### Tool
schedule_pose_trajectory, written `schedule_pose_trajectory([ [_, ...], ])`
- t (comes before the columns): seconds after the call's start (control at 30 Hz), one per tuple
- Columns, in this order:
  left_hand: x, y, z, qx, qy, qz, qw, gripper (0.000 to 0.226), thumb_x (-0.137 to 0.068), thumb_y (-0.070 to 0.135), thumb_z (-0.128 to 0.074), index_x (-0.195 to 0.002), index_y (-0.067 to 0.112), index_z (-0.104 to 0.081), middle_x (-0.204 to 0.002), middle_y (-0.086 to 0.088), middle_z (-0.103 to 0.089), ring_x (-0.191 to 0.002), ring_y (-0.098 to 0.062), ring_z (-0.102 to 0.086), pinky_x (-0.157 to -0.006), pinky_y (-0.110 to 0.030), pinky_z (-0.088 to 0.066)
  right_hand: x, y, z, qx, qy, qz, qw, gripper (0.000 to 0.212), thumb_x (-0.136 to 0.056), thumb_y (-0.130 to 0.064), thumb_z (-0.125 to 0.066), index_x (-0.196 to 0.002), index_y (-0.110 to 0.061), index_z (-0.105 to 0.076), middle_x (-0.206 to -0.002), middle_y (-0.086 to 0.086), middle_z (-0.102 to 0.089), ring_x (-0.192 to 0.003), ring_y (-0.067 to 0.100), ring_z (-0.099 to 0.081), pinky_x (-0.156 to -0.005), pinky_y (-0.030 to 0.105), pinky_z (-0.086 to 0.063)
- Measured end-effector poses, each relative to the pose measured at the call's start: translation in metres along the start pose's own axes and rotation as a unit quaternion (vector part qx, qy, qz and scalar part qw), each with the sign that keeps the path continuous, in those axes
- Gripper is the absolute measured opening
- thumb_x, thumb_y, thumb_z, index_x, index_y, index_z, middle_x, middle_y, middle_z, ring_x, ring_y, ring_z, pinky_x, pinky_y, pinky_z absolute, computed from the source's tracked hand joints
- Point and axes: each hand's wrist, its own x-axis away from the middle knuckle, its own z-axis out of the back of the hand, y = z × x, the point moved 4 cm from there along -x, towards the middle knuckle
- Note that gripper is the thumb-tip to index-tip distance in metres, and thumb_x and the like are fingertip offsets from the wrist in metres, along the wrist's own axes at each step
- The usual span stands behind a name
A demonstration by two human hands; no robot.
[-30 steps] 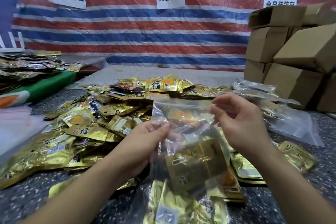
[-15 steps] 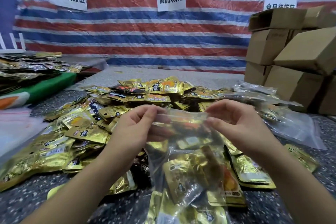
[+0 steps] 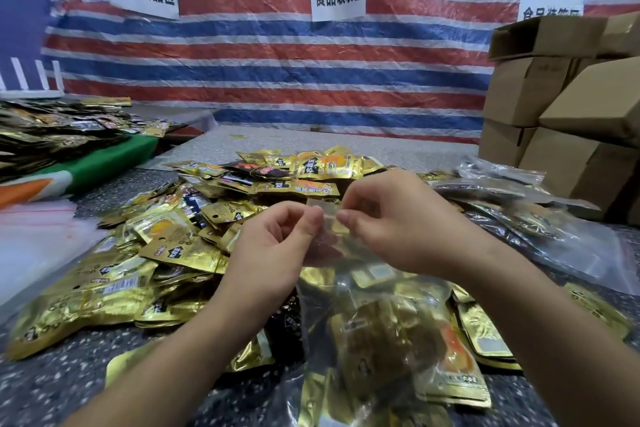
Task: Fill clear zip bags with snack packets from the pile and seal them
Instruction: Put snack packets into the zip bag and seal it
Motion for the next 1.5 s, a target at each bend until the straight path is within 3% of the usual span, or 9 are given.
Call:
schedule_pose_trajectory([
  [0.2, -0.002, 0.000, 0.005, -0.023, 0.010, -0.006, 1.000, 0.021, -0.097, 0.013, -0.055, -0.087, 0.006, -0.072, -0.076, -0.008, -0.074, -0.066, -0.020, -0.073, -0.059, -0.021, -0.056, -0.016, 0.000, -0.005, -0.040, -0.050, 0.006, 0.998, 0.016, -0.093, -0.033, -0.066, -0.078, -0.029, -0.067, -0.067, -0.014, -0.062, -0.060, -0.010, -0.056, -0.049, 0.009, -0.039],
  [0.47, -0.004, -0.004, 0.008, -0.081, 0.009, -0.025, 0.996, 0.027, -0.099, 0.016, -0.053, -0.079, 0.016, -0.071, -0.071, 0.001, -0.072, -0.060, -0.013, -0.068, -0.058, -0.023, -0.055, -0.020, 0.001, -0.006, -0.087, -0.085, -0.020, 0.992, 0.014, -0.091, -0.032, -0.070, -0.078, -0.024, -0.071, -0.070, -0.009, -0.072, -0.058, -0.001, -0.061, -0.049, 0.012, -0.045],
  [0.6, -0.004, -0.004, 0.008, -0.074, 0.003, -0.035, 0.997, 0.025, -0.100, 0.013, -0.052, -0.082, 0.011, -0.071, -0.070, -0.001, -0.071, -0.058, -0.013, -0.066, -0.057, -0.021, -0.053, -0.020, -0.003, -0.005, -0.083, -0.091, -0.028, 0.992, 0.019, -0.091, -0.038, -0.068, -0.079, -0.024, -0.072, -0.072, -0.004, -0.073, -0.068, 0.011, -0.068, -0.061, 0.026, -0.053],
  [0.8, -0.005, -0.004, 0.008, -0.083, 0.000, -0.044, 0.996, 0.025, -0.099, 0.013, -0.053, -0.080, 0.011, -0.069, -0.068, -0.002, -0.070, -0.060, -0.013, -0.064, -0.057, -0.018, -0.051, -0.022, -0.006, -0.007, -0.055, -0.083, -0.032, 0.995, 0.021, -0.092, -0.034, -0.067, -0.076, -0.023, -0.070, -0.062, -0.009, -0.068, -0.052, -0.006, -0.055, -0.047, 0.009, -0.041],
  [1.13, -0.005, -0.004, 0.007, -0.086, 0.007, -0.052, 0.995, 0.025, -0.099, 0.016, -0.052, -0.084, 0.005, -0.068, -0.065, -0.001, -0.068, -0.058, -0.009, -0.062, -0.055, -0.017, -0.050, -0.020, -0.009, -0.007, -0.005, -0.058, 0.009, 0.998, 0.023, -0.095, -0.033, -0.064, -0.072, -0.029, -0.061, -0.063, -0.012, -0.057, -0.057, -0.011, -0.051, -0.052, 0.008, -0.039],
  [1.5, -0.005, -0.006, 0.007, -0.085, 0.016, -0.064, 0.994, 0.025, -0.100, 0.014, -0.052, -0.084, 0.008, -0.069, -0.065, -0.001, -0.067, -0.059, -0.008, -0.061, -0.056, -0.017, -0.050, -0.018, -0.013, -0.011, 0.037, -0.047, 0.043, 0.997, 0.025, -0.096, -0.032, -0.061, -0.072, -0.028, -0.057, -0.067, -0.010, -0.056, -0.061, 0.004, -0.050, -0.052, 0.026, -0.034],
])
